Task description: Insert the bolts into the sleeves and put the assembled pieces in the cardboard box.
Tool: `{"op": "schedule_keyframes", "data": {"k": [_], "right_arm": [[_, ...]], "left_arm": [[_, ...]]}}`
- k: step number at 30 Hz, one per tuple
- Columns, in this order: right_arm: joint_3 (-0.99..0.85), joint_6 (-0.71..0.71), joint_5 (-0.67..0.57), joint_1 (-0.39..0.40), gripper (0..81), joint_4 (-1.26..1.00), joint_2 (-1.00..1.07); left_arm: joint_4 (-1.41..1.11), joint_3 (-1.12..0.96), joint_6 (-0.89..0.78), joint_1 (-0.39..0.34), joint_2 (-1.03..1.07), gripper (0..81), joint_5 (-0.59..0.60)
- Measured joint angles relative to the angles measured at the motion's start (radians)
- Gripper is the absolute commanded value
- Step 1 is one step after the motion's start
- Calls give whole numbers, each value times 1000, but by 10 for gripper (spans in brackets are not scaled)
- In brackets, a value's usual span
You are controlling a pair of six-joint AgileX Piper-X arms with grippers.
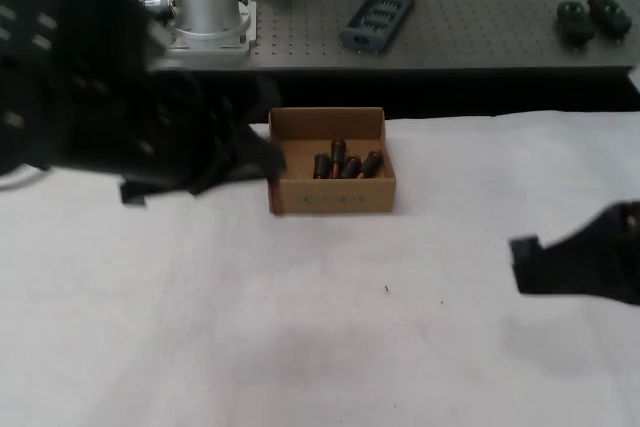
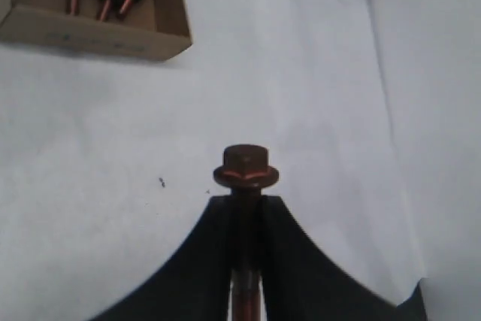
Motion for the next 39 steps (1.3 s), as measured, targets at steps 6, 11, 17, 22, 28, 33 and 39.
{"op": "schedule_keyframes", "data": {"k": [6, 11, 17, 22, 28, 33, 39], "right_arm": [[0, 35, -45, 104, 29, -170, 91], [0, 130, -51, 208, 29, -378, 190], [2, 308, -80, 289, 29, -663, 295], [-5, 361, -88, 308, 29, -753, 349], [-31, 378, -103, 309, 29, -788, 378], [-36, 378, -112, 309, 29, -793, 378], [-36, 357, -139, 309, 29, -795, 378]], "left_arm": [[-5, 0, 82, 93, -156, 6, 134], [-5, 0, 128, 144, -215, 6, 210], [-7, 5, 206, 154, -253, 6, 276], [-19, 41, 206, 154, -288, 6, 294], [-150, 136, 116, 154, -342, 6, 297], [-209, 150, 67, 154, -342, 6, 299], [-219, 151, 49, 154, -342, 6, 330]]}}
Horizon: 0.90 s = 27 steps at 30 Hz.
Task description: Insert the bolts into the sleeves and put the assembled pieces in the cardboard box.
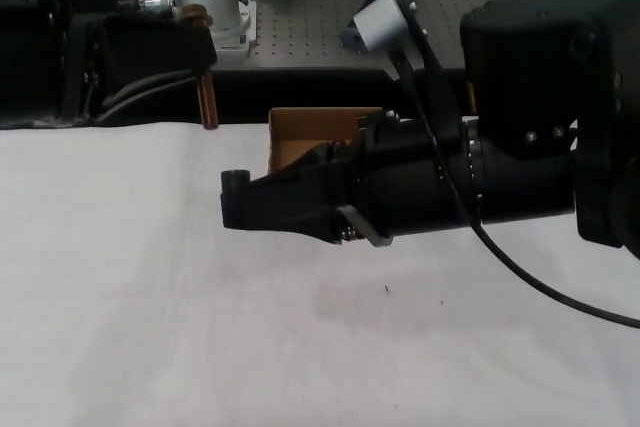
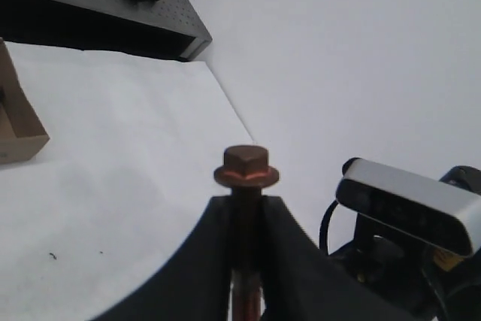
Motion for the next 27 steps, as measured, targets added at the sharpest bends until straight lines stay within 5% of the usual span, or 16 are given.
{"op": "schedule_keyframes", "data": {"k": [27], "right_arm": [[-2, -164, -19, 2, 29, -8, 0]], "left_arm": [[87, 0, -4, -51, 0, 6, 18]]}}
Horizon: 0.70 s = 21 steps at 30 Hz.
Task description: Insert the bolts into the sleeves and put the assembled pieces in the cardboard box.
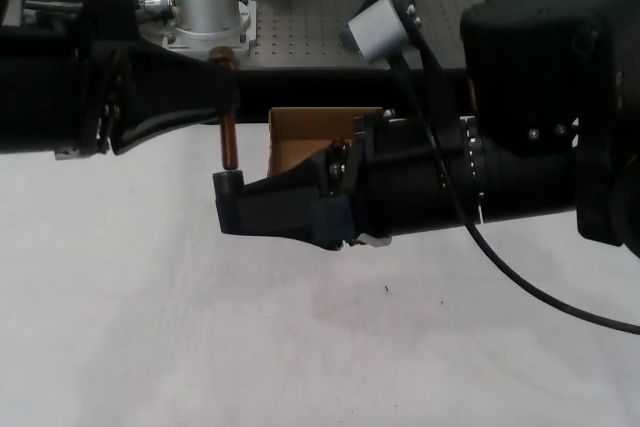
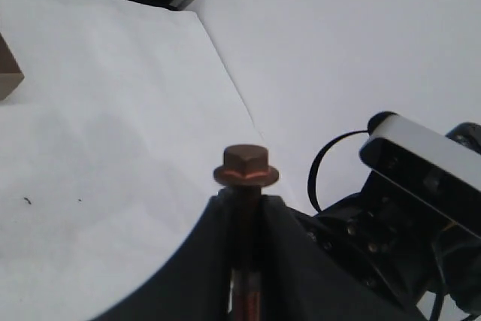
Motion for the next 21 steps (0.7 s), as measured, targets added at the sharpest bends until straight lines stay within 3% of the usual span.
{"op": "schedule_keyframes", "data": {"k": [21], "right_arm": [[0, 7, -3, 0, 29, 24, 0]], "left_arm": [[52, 0, 115, -13, -2, 6, -35]]}}
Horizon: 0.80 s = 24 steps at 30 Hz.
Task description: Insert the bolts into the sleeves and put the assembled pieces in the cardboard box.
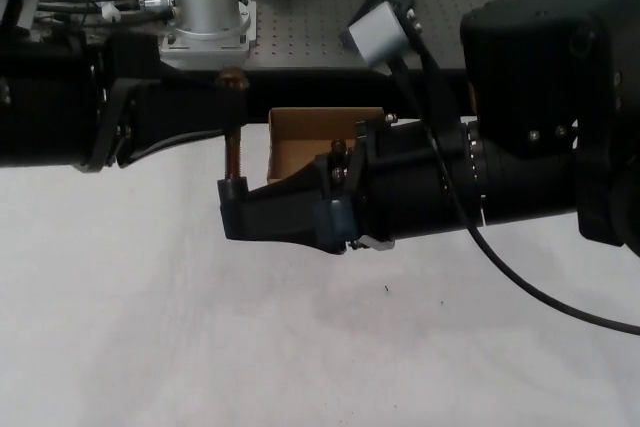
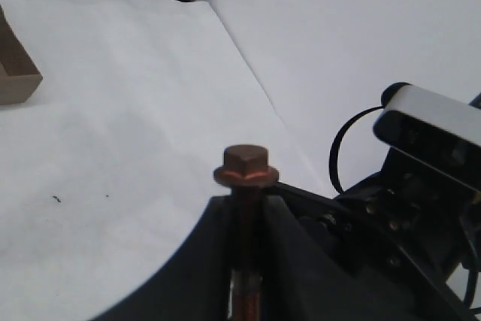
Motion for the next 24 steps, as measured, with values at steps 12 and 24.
{"op": "schedule_keyframes", "data": {"k": [12, 24], "right_arm": [[0, 0, 13, -6, 29, 10, 2], [0, -4, 5, -30, 29, 35, 2]], "left_arm": [[37, 0, 0, 0, 0, 6, -11], [43, 0, 7, 0, -4, 6, -18]]}}
